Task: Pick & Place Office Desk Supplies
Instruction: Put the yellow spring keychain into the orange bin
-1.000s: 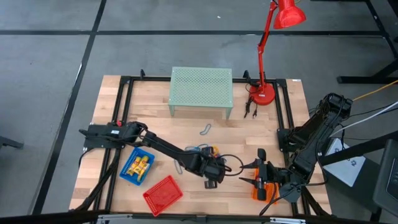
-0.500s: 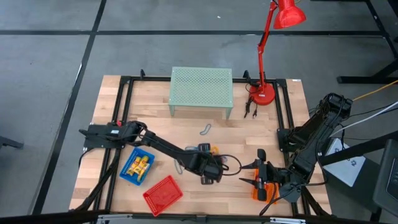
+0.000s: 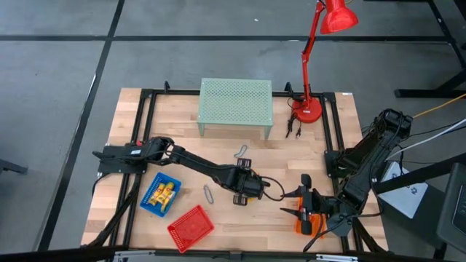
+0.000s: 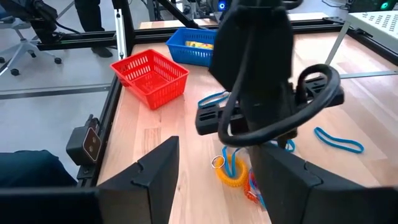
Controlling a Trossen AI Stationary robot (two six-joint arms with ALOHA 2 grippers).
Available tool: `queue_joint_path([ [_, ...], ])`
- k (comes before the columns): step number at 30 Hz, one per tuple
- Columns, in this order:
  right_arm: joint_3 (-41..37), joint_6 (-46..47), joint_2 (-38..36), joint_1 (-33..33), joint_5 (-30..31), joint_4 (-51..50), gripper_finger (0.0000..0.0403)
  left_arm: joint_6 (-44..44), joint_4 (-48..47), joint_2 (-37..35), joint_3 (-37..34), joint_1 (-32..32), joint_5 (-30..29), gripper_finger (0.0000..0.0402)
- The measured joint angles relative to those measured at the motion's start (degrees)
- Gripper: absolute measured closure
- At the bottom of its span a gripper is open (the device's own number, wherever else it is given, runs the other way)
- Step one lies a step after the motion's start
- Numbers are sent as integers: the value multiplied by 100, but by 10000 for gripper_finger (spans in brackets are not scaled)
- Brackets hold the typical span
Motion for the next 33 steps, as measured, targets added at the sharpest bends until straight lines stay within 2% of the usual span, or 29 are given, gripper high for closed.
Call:
queue_joint_path([
  [4,0,0,0,1,-2,5,207,357,1,0,0,80,18,272],
  [8,0,0,0,0,-16,7,207,796,4,22,5,148,374,272],
  [14,0,-3,0,2,-62,7,207,1406,3,44,7,155,527,272],
  [22,-2,-7,0,0,-57,-4,207,1852,2,52,7,282,706,272],
  [27,-2,-7,0,0,-42,-12,207,2066,32,160,4,393,1069,272],
  [33,-2,-15,2,0,-42,-22,207,2289,190,264,9,416,1068,274],
])
